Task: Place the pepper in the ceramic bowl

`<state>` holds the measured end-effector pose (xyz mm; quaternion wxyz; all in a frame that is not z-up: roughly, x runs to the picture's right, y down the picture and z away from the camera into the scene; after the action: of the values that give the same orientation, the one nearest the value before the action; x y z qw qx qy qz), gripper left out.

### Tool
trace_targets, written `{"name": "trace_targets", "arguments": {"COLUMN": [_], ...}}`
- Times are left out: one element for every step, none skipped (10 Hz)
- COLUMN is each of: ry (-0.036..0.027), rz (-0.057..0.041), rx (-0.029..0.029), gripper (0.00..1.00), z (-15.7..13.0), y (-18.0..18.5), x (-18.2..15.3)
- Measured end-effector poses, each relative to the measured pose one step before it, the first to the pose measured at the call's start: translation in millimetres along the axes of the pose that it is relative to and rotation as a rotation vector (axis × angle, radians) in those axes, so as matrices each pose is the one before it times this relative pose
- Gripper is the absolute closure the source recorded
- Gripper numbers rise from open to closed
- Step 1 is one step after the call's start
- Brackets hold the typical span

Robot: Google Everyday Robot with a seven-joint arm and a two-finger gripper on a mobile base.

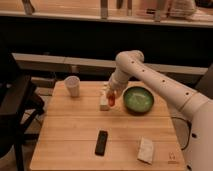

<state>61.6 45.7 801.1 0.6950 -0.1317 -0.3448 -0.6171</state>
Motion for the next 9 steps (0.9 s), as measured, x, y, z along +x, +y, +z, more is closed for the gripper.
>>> {"name": "trace_targets", "arguments": {"ry": [0.00582, 0.00468, 0.00302, 0.00374, 0.00593, 0.00431, 0.006, 0.0048, 0.00498], "rz": [0.02197, 0.0173, 0.01473, 0.01667, 0.01812, 0.01672, 0.00902, 0.00819, 0.01181], "rx": [0.00661, 0.00545, 0.00519, 0.00507, 0.0042, 0.00514, 0.00743, 0.00414, 0.00543], "gripper": [1.0, 1.0, 1.0, 1.0, 1.0, 1.0, 1.0, 1.0, 1.0], "z": [-1.75, -0.37, 0.74, -0.64, -2.64, -1.31, -0.71, -0.34, 0.39], "y": [12.59, 8.48, 5.8, 10.0, 14.21, 12.64, 8.79, 7.92, 5.48], "x": [-0.69, 0.12, 1.14, 1.4, 1.49, 1.59, 3.37, 2.21, 4.73]}}
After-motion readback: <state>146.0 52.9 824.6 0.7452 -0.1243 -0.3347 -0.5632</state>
